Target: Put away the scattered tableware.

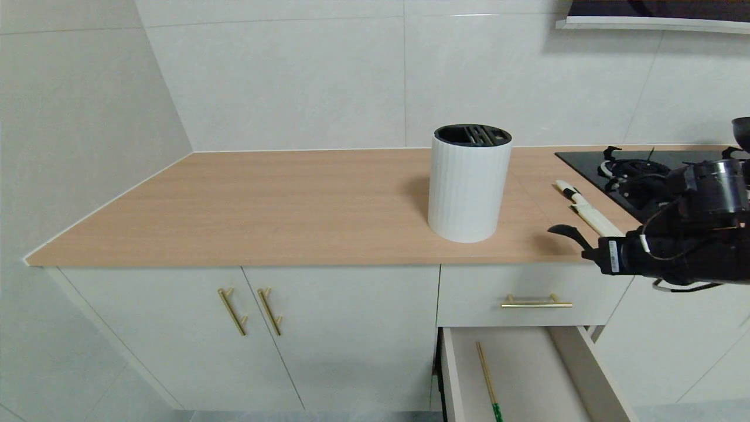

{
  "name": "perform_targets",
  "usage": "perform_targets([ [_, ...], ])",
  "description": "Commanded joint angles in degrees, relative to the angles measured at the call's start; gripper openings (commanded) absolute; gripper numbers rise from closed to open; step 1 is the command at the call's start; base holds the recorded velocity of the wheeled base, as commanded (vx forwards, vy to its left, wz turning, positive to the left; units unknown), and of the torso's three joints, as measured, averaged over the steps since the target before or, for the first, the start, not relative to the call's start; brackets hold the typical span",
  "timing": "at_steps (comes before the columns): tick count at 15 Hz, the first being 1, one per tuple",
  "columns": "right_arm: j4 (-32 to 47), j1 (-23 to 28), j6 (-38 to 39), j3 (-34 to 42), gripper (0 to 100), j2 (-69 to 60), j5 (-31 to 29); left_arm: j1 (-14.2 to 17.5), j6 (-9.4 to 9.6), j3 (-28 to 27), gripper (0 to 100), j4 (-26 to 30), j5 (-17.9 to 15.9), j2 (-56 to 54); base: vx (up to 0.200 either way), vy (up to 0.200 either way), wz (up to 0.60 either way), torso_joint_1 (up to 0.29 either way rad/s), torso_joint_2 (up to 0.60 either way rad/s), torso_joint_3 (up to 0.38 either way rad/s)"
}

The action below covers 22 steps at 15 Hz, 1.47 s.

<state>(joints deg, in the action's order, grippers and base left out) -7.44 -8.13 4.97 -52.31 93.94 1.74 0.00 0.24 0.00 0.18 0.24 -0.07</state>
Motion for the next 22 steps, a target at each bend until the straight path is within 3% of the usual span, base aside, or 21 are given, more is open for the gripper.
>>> perform_targets([
  [1,3.4,-3.8,2.6,8.0,0,-12.1,-1.6,0.0,0.02,0.0,100,0.0,0.0,0.1,0.000,0.000,0.00,0.000,0.00,0.000],
  [8,4.1,-5.1,4.6,14.6,0,-14.8,-1.6,0.0,0.02,0.0,100,0.0,0.0,0.1,0.000,0.000,0.00,0.000,0.00,0.000],
  [18,4.1,-5.2,1.4,17.2,0,-15.7,-1.0,0.0,0.02,0.0,100,0.0,0.0,0.1,0.000,0.000,0.00,0.000,0.00,0.000],
  [22,4.0,-5.2,1.4,17.4,0,-15.5,-1.0,0.0,-0.07,0.0,100,0.0,0.0,0.1,0.000,0.000,0.00,-0.150,0.34,0.203],
])
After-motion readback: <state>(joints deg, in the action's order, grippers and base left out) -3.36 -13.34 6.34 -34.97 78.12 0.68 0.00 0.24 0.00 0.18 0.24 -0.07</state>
